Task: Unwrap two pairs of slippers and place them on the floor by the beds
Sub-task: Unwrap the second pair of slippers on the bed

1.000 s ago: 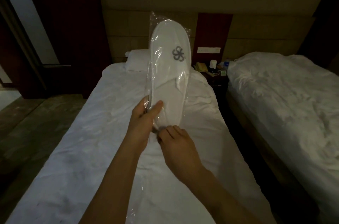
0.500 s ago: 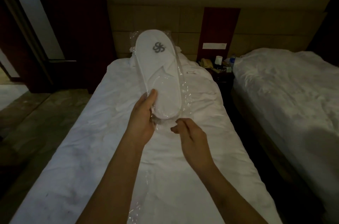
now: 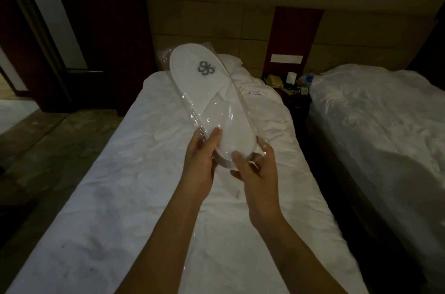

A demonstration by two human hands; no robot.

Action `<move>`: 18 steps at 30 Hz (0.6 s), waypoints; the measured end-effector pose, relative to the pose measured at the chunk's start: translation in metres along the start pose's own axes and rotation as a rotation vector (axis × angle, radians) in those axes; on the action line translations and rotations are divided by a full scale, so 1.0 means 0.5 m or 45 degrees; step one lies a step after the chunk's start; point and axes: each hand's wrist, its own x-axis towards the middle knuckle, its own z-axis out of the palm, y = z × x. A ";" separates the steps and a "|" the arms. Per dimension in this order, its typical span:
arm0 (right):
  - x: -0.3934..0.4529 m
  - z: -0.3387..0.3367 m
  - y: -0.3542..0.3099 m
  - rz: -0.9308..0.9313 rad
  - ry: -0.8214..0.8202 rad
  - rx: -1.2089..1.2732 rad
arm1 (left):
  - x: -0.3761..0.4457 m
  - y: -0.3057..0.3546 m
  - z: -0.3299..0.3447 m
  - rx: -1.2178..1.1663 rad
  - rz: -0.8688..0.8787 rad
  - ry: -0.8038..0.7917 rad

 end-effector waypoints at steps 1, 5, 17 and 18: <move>0.004 0.000 0.002 0.049 0.011 0.054 | -0.005 -0.004 0.001 -0.011 0.004 -0.023; 0.011 -0.004 0.019 0.114 -0.057 0.165 | -0.012 -0.012 -0.005 -0.075 -0.027 -0.070; 0.010 -0.021 0.109 0.410 -0.071 0.262 | -0.003 -0.073 -0.044 0.131 -0.184 0.233; 0.009 -0.024 0.114 0.429 -0.091 0.221 | 0.007 -0.073 -0.048 0.128 -0.172 0.260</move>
